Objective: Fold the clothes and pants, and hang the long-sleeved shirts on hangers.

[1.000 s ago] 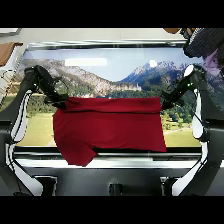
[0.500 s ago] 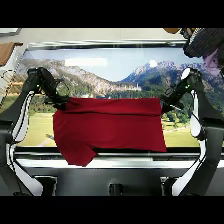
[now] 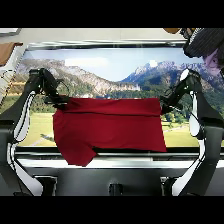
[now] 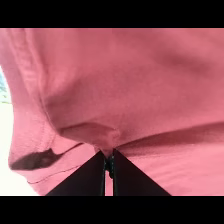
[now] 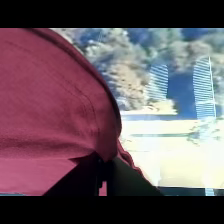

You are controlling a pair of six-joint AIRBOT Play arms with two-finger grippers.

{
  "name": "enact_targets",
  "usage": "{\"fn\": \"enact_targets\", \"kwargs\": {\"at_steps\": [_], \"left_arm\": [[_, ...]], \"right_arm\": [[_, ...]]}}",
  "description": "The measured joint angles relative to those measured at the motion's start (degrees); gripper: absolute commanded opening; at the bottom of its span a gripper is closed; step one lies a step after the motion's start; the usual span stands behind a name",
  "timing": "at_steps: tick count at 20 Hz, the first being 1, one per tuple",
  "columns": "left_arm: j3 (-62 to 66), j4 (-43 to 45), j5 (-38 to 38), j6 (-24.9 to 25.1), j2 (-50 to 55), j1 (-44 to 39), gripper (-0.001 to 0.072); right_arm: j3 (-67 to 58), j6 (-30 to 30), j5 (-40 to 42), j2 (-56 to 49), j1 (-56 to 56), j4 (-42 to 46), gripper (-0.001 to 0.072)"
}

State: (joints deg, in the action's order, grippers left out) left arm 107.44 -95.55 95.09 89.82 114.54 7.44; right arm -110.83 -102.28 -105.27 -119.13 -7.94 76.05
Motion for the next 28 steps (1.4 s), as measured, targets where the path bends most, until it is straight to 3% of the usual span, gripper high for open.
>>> {"fn": "enact_targets", "kwargs": {"at_steps": [9,12,13,15,16,18,24,28], "left_arm": [[0.0,1.6,-0.9,0.2,0.1,0.0,0.0020],[0.0,1.6,-1.1,0.2,0.2,0.0,0.0035],[0.0,1.7,-1.1,0.2,0.2,0.0,0.0104],[0.1,1.9,-1.3,0.2,0.2,0.0,0.0291],[0.2,1.9,-1.3,0.2,0.0,0.0,0.0391],[0.5,1.9,-1.2,0.2,-0.9,0.6,0.0549],[-2.2,-2.6,-0.5,0.0,-8.7,7.8,0.0549],[-17.6,-9.5,-2.5,0.0,-20.0,16.4,0.0548]], "right_arm": [[0.0,-0.4,-0.4,-0.1,1.6,-2.5,0.0039],[0.0,-0.4,-0.8,-0.3,2.9,-0.4,0.0140],[0.0,-0.4,-0.8,-0.3,3.2,0.1,0.0216],[0.0,-0.4,-0.8,-0.1,3.5,0.9,0.0443],[0.0,0.2,-0.8,0.3,3.6,1.1,0.0496],[0.0,2.3,-0.8,2.1,3.6,2.5,0.0497],[0.0,7.8,1.7,11.5,-4.6,4.5,0.0476],[3.1,11.0,3.5,17.7,-12.9,-0.6,0.0476]]}}
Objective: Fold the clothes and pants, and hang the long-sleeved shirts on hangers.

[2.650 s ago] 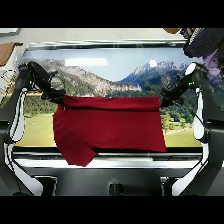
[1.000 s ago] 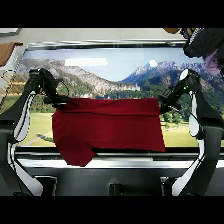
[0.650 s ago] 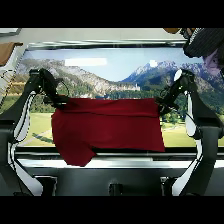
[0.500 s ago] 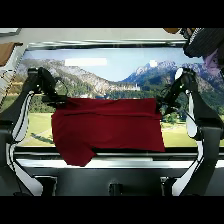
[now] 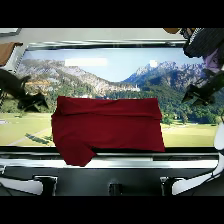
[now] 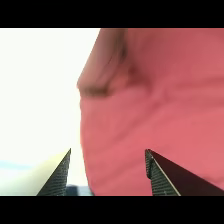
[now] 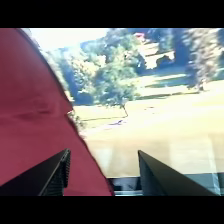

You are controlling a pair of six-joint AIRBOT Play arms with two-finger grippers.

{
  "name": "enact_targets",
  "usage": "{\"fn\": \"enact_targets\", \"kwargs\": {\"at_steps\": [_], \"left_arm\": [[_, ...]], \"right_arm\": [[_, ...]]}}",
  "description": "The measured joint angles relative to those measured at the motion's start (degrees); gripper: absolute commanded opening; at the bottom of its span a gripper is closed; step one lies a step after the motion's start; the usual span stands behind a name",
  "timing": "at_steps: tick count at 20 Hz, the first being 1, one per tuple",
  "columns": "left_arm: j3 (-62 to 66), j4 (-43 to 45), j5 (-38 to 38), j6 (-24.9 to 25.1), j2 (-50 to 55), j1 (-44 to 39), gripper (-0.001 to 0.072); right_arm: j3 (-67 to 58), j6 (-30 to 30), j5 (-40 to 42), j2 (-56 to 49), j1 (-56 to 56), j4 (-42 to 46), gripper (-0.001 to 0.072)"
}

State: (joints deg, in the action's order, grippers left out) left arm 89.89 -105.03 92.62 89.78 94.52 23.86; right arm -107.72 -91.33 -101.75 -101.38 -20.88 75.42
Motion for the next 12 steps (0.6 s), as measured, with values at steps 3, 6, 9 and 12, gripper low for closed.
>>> {"fn": "enact_targets", "kwargs": {"at_steps": [3,6,9,12], "left_arm": [[-16.6,-2.8,-4.0,0.1,-9.9,3.7,0.0547],[-32.6,-6.5,-8.0,0.0,-19.2,5.2,0.0547],[-46.0,-9.3,-11.4,-1.0,-27.3,5.8,0.0547],[-55.4,-10.6,-13.0,-1.7,-33.0,6.0,0.0547]], "right_arm": [[6.2,2.3,2.3,4.4,-2.2,-4.6,0.0476],[12.5,4.0,4.1,7.8,-2.0,-8.1,0.0476],[16.2,4.8,4.9,9.9,-1.5,-10.7,0.0476],[17.6,5.2,5.4,11.5,-1.3,-12.4,0.0476]]}}
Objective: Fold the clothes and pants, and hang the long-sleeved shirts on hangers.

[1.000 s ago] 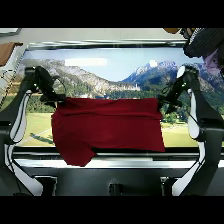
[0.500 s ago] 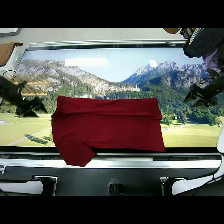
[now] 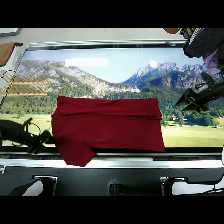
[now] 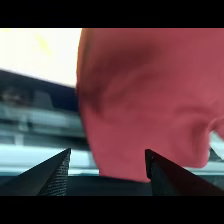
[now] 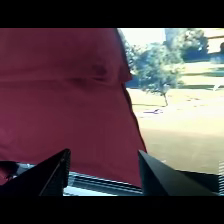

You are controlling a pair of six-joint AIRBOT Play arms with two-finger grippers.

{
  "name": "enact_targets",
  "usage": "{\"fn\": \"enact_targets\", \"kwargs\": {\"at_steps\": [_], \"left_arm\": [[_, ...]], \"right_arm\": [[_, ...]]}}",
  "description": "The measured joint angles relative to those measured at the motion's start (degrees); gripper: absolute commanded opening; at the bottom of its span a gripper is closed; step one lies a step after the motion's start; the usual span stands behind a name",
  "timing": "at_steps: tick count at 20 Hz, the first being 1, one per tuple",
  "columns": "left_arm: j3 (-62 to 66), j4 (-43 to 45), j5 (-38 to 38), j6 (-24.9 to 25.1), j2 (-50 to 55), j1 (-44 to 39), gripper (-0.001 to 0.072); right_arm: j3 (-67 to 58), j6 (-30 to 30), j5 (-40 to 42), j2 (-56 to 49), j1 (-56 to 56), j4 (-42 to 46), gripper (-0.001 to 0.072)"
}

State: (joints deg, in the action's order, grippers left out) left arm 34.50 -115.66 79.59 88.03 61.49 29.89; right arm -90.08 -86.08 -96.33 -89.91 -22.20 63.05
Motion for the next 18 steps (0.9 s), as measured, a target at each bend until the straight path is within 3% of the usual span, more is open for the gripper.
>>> {"fn": "enact_targets", "kwargs": {"at_steps": [9,12,16,18], "left_arm": [[-11.4,-4.4,-3.5,0.1,-4.7,0.0,0.0537],[-12.4,-6.1,-4.9,0.5,-4.9,-1.4,0.0435],[-12.9,-7.3,-6.9,0.5,-4.8,-4.6,0.0435],[-13.4,-7.5,-7.6,0.4,-4.8,-5.7,0.0303]], "right_arm": [[0.8,-0.1,0.2,3.8,0.1,-1.2,0.0475],[0.8,-0.3,0.2,4.7,0.1,-1.4,0.0475],[0.8,-0.3,0.2,5.4,0.1,-1.4,0.0475],[0.8,-0.3,0.2,5.6,0.1,-1.4,0.0476]]}}
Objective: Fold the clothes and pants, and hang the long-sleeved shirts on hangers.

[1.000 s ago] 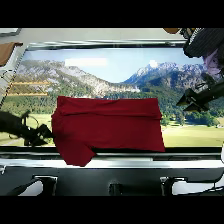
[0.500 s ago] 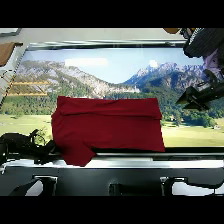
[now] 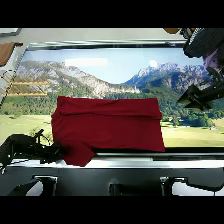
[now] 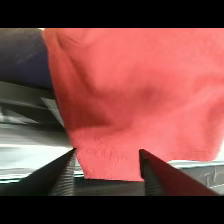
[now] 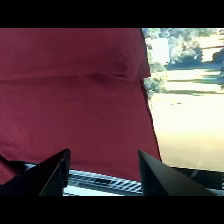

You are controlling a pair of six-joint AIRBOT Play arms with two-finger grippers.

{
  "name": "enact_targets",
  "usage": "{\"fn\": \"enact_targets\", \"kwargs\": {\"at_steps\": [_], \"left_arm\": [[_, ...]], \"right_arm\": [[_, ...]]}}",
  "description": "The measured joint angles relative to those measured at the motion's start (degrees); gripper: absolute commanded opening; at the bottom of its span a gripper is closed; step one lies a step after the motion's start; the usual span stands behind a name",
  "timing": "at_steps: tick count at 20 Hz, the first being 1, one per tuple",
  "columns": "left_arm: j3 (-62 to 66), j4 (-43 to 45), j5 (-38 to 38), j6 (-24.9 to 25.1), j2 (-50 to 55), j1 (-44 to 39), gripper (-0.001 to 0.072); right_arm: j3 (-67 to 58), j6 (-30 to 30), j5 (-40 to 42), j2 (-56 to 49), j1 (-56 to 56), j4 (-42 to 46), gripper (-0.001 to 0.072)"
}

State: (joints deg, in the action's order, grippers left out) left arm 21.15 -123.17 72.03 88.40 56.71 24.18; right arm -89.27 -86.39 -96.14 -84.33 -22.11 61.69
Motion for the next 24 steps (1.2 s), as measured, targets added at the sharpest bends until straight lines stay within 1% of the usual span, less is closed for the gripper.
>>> {"fn": "enact_targets", "kwargs": {"at_steps": [1,2,3,4,5,7,8,9,10,13,14,15,16,20,24], "left_arm": [[-0.3,-0.1,-0.2,-0.1,0.0,-0.3,0.0295],[-0.8,-0.1,-0.4,-0.1,0.0,-0.6,0.0216],[-1.2,-0.2,-0.5,-0.2,0.0,-0.7,0.0108],[-1.5,-0.2,-0.6,-0.3,0.0,-0.9,0.0063],[-1.7,-0.2,-0.7,-0.3,0.0,-0.9,0.0047],[-1.9,-0.2,-0.8,-0.3,0.0,-1.0,0.0051],[-2.0,-0.2,-0.8,-0.3,0.0,-1.1,0.0073],[-2.1,-0.2,-0.8,-0.3,0.0,-1.1,0.0169],[-2.1,-0.1,-0.6,-0.3,0.0,-1.1,0.0189],[-0.6,1.0,0.4,0.6,-0.6,-0.3,0.0194],[0.1,1.9,0.9,0.9,-1.0,0.3,0.0256],[0.7,3.0,1.4,1.1,-1.7,1.2,0.0428],[1.0,3.8,1.7,1.2,-2.2,2.1,0.0510],[1.8,4.6,0.7,1.3,-2.5,3.9,0.0510],[1.8,3.7,-1.7,1.5,-0.9,2.7,0.0507]], "right_arm": [[0.0,0.0,0.0,0.0,0.0,0.0,0.0475],[0.0,0.0,0.0,0.1,0.0,0.0,0.0475],[0.0,0.0,-0.1,0.2,0.0,0.0,0.0475],[0.0,0.0,-0.2,0.3,-0.1,0.0,0.0475],[0.0,0.2,-0.2,0.5,-0.3,0.0,0.0475],[0.0,0.5,0.2,0.6,-0.9,0.2,0.0475],[0.0,0.6,0.4,0.7,-1.1,0.2,0.0475],[0.0,0.7,0.4,0.7,-1.3,0.3,0.0476],[0.0,0.9,0.5,0.7,-1.4,0.5,0.0476],[0.0,1.0,0.7,0.8,-1.6,0.9,0.0476],[0.1,1.1,0.8,0.8,-1.6,1.2,0.0476],[0.1,1.1,0.8,0.8,-1.6,1.4,0.0476],[0.1,1.1,0.8,0.8,-1.6,1.5,0.0476],[0.1,1.1,0.9,0.8,-1.6,1.7,0.0476],[0.1,1.1,1.1,0.8,-1.6,1.9,0.0476]]}}
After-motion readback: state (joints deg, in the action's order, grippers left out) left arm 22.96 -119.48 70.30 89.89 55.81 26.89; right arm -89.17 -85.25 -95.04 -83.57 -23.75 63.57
